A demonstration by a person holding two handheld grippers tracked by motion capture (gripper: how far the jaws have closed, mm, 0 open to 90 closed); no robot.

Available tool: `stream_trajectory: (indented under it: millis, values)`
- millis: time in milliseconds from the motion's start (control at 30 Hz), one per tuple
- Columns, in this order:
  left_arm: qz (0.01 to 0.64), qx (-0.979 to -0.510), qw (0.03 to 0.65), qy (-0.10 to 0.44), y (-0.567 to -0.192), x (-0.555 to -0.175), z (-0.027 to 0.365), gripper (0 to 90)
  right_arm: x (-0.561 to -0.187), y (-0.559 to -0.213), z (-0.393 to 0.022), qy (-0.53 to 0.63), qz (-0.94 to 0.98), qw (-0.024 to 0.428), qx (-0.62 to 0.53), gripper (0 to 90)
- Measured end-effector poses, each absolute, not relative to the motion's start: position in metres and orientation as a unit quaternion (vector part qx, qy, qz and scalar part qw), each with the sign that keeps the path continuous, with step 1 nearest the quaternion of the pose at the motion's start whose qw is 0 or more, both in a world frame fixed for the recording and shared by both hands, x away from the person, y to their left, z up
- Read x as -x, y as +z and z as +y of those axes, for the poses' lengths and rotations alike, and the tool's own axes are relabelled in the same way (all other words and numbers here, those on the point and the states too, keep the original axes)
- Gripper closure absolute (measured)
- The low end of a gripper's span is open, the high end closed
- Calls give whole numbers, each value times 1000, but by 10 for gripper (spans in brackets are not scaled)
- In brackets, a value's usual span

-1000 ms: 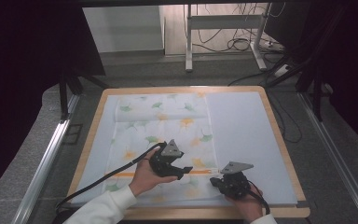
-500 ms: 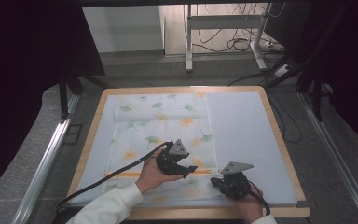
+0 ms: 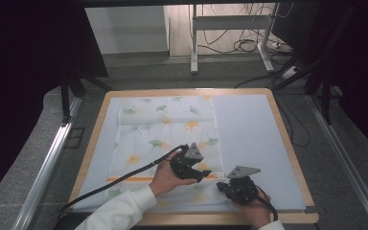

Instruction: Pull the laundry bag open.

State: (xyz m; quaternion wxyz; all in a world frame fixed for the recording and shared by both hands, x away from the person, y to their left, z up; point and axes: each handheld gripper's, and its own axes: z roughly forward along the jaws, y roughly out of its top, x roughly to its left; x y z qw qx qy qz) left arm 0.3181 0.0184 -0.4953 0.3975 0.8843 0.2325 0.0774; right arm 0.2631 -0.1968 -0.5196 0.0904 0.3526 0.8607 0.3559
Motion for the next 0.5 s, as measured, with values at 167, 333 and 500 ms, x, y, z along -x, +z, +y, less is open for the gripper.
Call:
stream_trajectory:
  millis: [167,333,500]
  values:
    - [222,-890,390,77,-498,-321,11,419,-263,-519,-197,357,861,89,-352,888]
    - [215,-889,398,67,-504,-321,6,418,-263,-520,-198,355,861,89,-353,888]
    - [199,-896,392,68,-507,-323,2,413,-263,-520,-198,355,861,87,-354,888]
